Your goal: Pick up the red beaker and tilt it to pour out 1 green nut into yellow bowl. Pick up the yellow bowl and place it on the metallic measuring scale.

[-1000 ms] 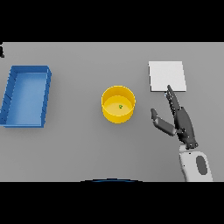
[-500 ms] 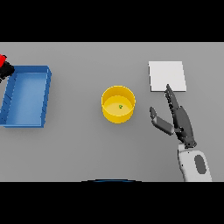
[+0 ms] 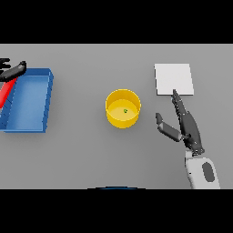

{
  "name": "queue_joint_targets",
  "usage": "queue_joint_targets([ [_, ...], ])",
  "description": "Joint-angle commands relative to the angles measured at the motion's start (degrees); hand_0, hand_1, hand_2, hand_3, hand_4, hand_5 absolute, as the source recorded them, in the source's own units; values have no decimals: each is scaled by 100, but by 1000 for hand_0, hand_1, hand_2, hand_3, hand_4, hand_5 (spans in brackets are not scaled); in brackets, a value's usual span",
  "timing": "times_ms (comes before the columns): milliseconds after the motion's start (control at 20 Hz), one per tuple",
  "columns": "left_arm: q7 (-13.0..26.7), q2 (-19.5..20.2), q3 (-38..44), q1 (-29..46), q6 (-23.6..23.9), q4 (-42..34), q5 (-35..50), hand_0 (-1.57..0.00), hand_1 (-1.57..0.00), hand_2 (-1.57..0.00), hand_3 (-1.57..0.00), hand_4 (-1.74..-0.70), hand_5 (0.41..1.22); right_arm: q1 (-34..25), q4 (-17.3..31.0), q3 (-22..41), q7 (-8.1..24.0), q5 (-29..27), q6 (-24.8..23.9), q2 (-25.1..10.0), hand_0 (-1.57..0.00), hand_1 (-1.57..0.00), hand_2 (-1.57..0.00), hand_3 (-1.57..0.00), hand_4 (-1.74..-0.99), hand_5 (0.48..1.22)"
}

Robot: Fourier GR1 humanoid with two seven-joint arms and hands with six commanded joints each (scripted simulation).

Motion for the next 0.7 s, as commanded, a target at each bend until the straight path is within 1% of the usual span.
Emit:
queue_joint_targets([
  [0,34,-29,-59,-14,-34,65,-65,-321,-271,-244,-151,-794,659,51,-87,18,-37,21,-17,-2,1,1,1,1,-1315,724],
  [100,106,-91,-127,-98,-139,144,-112,-205,-173,-156,-97,-778,655,-51,-18,-56,83,28,-27,-93,1,1,1,1,-1308,717],
  [150,114,-32,-140,-85,-155,110,-105,-164,-138,-124,-77,-775,655,-53,-6,-47,74,57,-38,-100,1,1,1,1,-1307,717],
  [250,25,-75,-209,-91,-16,152,-268,-105,-88,-79,-49,-746,655,-52,-72,-38,98,87,-49,-124,1,1,1,1,-1300,717],
  [350,-116,-93,-200,-4,115,164,-301,-67,-56,-50,-31,-734,658,14,-37,54,94,66,-16,10,1,1,1,1,-1279,713],
  [400,-195,-125,-151,9,206,163,-271,-53,-45,-40,-25,-730,661,-73,-43,73,235,124,-32,-4,1,1,1,1,-1277,704],
  [450,-292,-109,-107,53,262,170,-249,-42,-36,-32,-19,-728,664,-106,-96,163,375,386,-157,-42,1,1,1,1,-1281,688],
  [500,-311,-103,-70,-12,252,169,-231,-34,-28,-25,-15,-723,667,-202,-95,225,540,668,-280,-118,1,1,1,1,-1262,675],
  [550,-322,-126,-66,-23,314,139,-237,-27,-22,-20,-12,-718,675,-331,-127,267,621,798,-244,-237,1,1,1,1,-1222,662],
  [650,-335,-195,-75,10,395,66,-212,-17,-14,-12,-7,-720,685,-587,-55,404,325,759,134,-431,-13,1,1,1,-1167,672],
])
